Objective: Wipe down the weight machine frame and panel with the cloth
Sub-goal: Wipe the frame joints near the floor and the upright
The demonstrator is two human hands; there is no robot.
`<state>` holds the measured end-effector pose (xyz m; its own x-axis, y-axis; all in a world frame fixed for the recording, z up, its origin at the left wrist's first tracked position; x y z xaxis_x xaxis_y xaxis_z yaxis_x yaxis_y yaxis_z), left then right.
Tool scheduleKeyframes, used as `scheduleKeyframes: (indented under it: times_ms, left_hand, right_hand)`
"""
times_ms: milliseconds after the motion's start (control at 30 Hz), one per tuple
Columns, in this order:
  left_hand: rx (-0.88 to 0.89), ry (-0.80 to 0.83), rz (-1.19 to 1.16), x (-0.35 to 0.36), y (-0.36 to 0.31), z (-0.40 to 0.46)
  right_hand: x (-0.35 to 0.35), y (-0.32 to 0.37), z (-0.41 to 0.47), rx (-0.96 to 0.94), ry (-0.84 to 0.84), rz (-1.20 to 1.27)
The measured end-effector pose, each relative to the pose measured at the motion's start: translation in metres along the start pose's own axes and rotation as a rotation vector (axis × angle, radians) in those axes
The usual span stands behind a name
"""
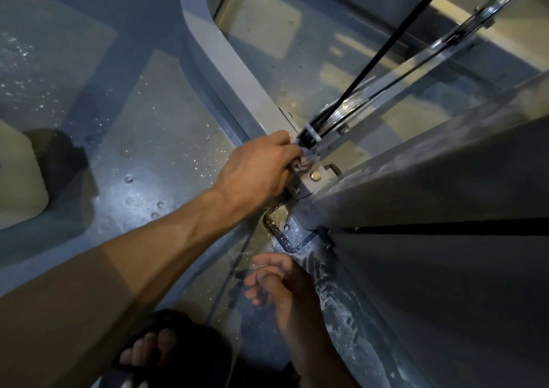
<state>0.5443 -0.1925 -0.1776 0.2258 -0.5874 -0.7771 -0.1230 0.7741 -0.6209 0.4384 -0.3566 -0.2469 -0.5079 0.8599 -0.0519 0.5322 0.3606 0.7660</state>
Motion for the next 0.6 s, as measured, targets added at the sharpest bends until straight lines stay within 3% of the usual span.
scheduleKeyframes:
  times_ms: [133, 300, 400, 500, 600]
  left_hand:
    - [0.173, 0.107, 0.023, 0.021, -0.035, -0.022]
    - [0.016, -0.009, 0.019, -0.005, 0.001, 0.001]
    - [0.154, 0.131, 0.001, 0.016, -0.028, -0.01]
    - [0.185, 0.213, 0.046, 0.013, -0.01, -0.006]
    - [0.027, 0.142, 0.022, -0.004, 0.022, -0.009]
  right_hand:
    - [0.0, -0.002, -0.004, 0.015, -0.014, -0.01]
    - [0.0, -0.002, -0.005, 0.017, -0.004, -0.026]
    - [0.004, -0.001, -0.008, 0.03, -0.003, -0.003]
    - [0.003, -0.001, -0.008, 0.022, -0.009, 0.015]
    - [-0.002, -0.002, -0.009, 0.02, -0.019, 0.013]
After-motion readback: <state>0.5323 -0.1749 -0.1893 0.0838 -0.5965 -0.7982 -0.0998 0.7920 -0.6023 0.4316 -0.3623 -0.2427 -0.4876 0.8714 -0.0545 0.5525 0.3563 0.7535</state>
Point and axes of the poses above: each hand's wrist, its own z-axis towards the middle knuckle, its own x-axis out of the palm, y = z × x, the point moved 9 cm from there along z, towards the middle knuckle, and after that the axes turned 4 degrees about -y, right-handed, at the moved point
